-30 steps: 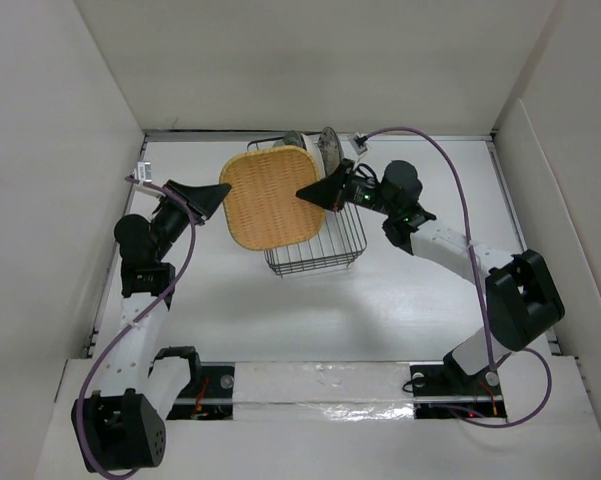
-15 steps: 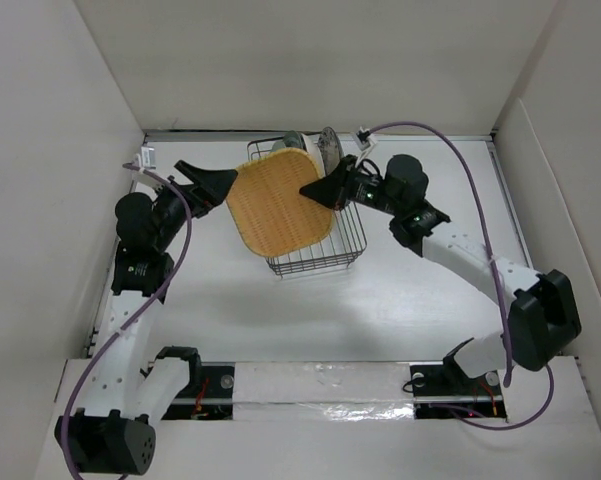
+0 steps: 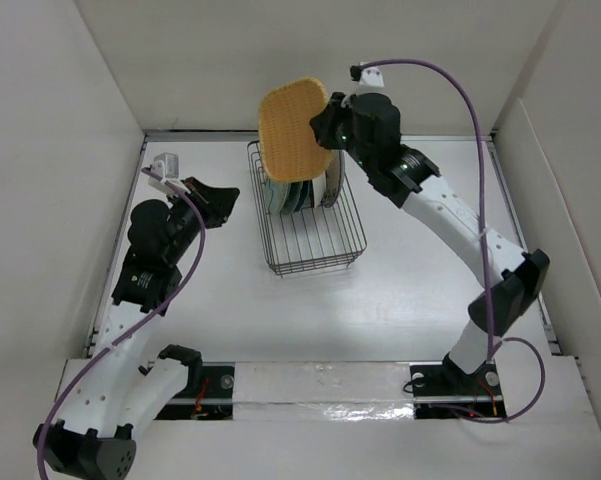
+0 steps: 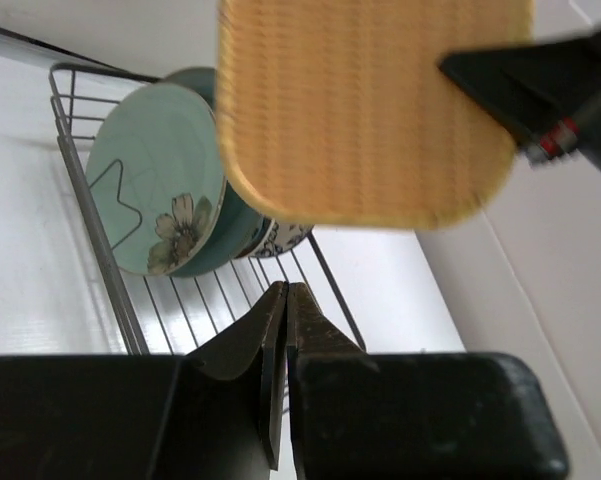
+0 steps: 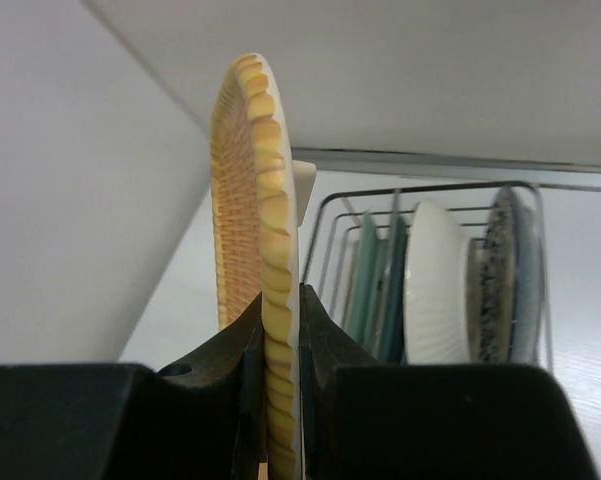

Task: Load the plates into the dish rack

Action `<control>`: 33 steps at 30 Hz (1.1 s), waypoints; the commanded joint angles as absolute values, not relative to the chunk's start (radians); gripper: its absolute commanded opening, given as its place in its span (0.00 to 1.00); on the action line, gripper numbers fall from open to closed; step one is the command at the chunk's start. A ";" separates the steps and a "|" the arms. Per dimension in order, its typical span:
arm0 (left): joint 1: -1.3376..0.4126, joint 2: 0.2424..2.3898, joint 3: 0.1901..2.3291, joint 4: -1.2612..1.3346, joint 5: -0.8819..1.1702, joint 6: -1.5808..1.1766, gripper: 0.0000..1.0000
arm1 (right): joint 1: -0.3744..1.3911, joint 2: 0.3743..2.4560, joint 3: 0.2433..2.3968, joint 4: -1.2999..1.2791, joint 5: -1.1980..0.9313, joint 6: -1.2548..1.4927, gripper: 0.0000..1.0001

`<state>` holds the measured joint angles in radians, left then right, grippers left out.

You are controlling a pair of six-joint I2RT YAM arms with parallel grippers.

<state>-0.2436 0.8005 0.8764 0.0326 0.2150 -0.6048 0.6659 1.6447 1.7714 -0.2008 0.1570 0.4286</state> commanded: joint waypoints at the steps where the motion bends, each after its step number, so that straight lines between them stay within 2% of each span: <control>1: -0.296 0.756 0.873 0.009 0.178 -0.528 0.00 | 0.730 1.768 1.981 -0.354 0.448 0.382 0.00; 5: -0.362 0.724 0.880 -0.061 0.056 -0.473 0.01 | 0.788 1.921 2.181 -0.452 0.624 0.377 0.00; 10: -0.477 0.641 0.891 -0.090 -0.182 -0.393 0.07 | 0.819 2.104 2.423 -0.584 0.699 0.356 0.00; 12: -0.518 0.615 0.896 -0.094 -0.242 -0.365 0.11 | 0.830 2.178 2.531 -0.626 0.707 0.328 0.00; 13: -0.553 0.609 0.899 -0.092 -0.271 -0.359 0.16 | 0.830 2.195 2.568 -0.630 0.704 0.319 0.00; 20: -0.574 0.580 0.881 -0.081 -0.281 -0.353 0.26 | 0.830 2.264 2.577 -0.647 0.703 0.256 0.00; 33: -0.574 0.588 0.861 -0.067 -0.242 -0.364 0.27 | 0.819 2.376 2.634 -0.621 0.666 0.161 0.00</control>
